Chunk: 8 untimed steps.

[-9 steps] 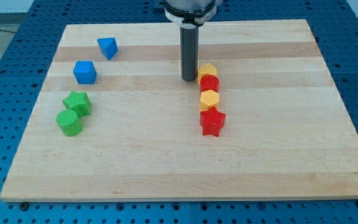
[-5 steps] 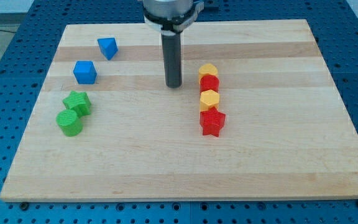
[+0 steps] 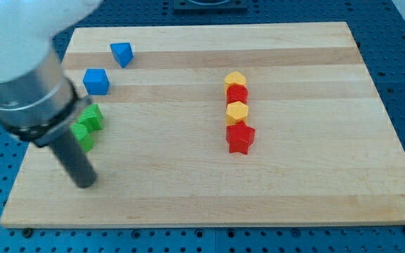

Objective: Move the blue cube closer to the blue triangle

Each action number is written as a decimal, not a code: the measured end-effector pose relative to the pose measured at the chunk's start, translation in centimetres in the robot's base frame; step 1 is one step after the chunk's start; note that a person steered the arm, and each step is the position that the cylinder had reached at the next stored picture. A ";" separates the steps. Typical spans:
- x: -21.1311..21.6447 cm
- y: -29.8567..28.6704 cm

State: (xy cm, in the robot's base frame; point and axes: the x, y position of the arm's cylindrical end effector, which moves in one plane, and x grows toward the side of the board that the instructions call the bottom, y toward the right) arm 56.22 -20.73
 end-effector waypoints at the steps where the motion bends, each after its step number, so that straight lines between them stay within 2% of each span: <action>1: 0.2 -3.7; 2: 0.2 -4.5; 3: -2.5 -6.3; 4: -10.2 -7.6; 5: -16.6 -5.3; 6: -22.7 -0.1; 7: -26.7 5.1; 8: -27.1 3.5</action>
